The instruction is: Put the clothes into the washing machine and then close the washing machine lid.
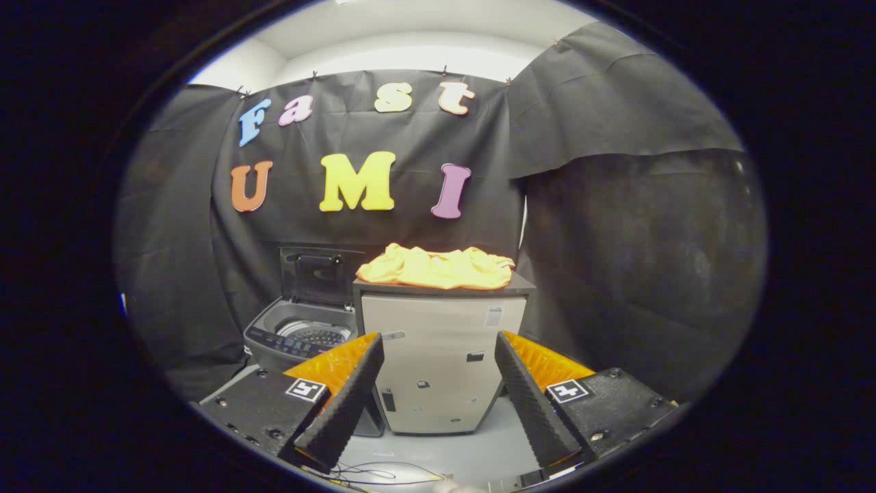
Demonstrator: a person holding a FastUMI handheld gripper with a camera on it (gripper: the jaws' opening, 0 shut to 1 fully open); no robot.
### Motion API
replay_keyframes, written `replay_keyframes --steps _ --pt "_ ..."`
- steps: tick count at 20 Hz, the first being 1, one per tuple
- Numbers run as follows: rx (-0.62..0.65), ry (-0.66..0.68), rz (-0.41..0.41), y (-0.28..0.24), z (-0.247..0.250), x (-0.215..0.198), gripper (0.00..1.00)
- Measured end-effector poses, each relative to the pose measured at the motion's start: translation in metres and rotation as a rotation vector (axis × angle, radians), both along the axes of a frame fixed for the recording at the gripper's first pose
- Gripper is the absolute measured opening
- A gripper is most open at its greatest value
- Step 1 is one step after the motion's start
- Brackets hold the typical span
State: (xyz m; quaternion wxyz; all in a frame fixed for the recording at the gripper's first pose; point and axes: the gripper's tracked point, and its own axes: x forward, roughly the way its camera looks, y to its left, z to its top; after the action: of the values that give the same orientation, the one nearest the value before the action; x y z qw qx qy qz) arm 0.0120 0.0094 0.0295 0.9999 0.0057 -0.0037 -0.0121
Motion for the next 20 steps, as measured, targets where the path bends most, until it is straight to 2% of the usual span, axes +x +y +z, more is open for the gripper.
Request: replay_keyframes --steps 11,15,20 --pt "-0.009 -0.02 0.032 0.006 0.057 0.066 1.0" --pt "-0.019 -0.018 0.041 -0.002 0.088 0.104 1.0" --pt "-0.005 -0.024 0.091 0.003 0.132 0.157 1.0"
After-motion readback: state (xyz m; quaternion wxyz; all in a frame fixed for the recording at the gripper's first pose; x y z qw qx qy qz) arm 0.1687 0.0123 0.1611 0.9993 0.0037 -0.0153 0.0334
